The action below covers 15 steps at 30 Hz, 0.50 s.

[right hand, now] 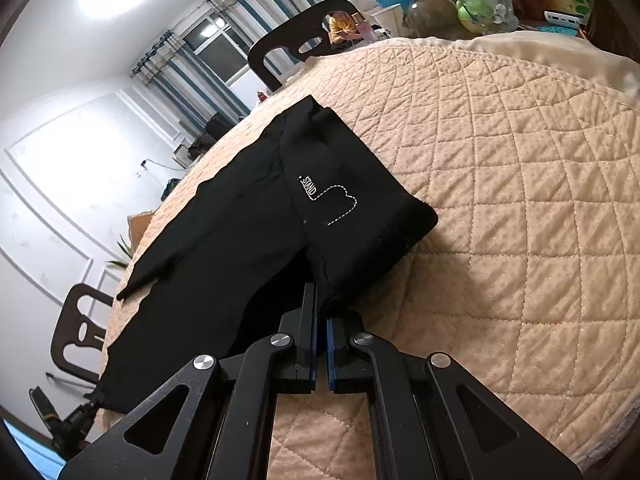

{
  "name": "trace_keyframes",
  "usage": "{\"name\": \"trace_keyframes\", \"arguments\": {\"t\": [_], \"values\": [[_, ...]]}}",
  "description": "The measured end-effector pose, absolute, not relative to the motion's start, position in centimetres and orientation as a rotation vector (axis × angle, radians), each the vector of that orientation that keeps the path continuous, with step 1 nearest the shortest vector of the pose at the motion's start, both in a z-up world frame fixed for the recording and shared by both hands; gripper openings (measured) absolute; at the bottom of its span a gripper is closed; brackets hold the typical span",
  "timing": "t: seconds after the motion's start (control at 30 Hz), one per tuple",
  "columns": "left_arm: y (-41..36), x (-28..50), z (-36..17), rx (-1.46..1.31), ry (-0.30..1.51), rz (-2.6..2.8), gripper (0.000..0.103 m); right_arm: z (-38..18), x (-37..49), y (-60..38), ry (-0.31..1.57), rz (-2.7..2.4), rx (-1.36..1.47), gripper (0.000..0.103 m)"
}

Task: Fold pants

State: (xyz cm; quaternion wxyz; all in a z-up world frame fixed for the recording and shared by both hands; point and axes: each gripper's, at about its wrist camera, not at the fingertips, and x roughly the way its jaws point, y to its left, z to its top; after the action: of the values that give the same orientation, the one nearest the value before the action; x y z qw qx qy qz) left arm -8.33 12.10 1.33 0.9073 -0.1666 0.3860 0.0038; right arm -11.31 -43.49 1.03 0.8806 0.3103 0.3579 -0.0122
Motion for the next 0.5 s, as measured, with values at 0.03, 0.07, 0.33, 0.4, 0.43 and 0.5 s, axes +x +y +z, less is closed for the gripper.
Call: {"name": "trace_keyframes", "arguments": {"t": [0.03, 0.07, 0.33, 0.4, 0.43, 0.5], "values": [[12.3, -8.3, 1.1, -0.357, 0.813, 0.016, 0.010, 0.9, -11.3, -43.6, 0.759, -0.028, 0.641, 0.003], [12.8, -8.2, 1.1, -0.367, 0.821, 0.028, 0.011, 1.0, -11.4, -43.5, 0.764, -0.022, 0.638, 0.005], [14.7, -10.2, 4.5, -0.340, 0.684, 0.174, 0.026, 4.2, -13.9, -42.8, 0.695, -0.155, 0.410, 0.011], [14.1, -10.0, 5.2, -0.338, 0.659, 0.132, 0.034, 5.1, -14.0, -43.0, 0.661, -0.200, 0.363, 0.011], [13.5, -9.6, 5.3, -0.324, 0.656, 0.110, 0.036, 5.4, -13.9, -42.9, 0.643, -0.206, 0.347, 0.011], [11.9, -8.3, 4.5, -0.288, 0.682, 0.044, 0.036, 5.3, -13.2, -42.7, 0.635, -0.171, 0.337, 0.011]]}}
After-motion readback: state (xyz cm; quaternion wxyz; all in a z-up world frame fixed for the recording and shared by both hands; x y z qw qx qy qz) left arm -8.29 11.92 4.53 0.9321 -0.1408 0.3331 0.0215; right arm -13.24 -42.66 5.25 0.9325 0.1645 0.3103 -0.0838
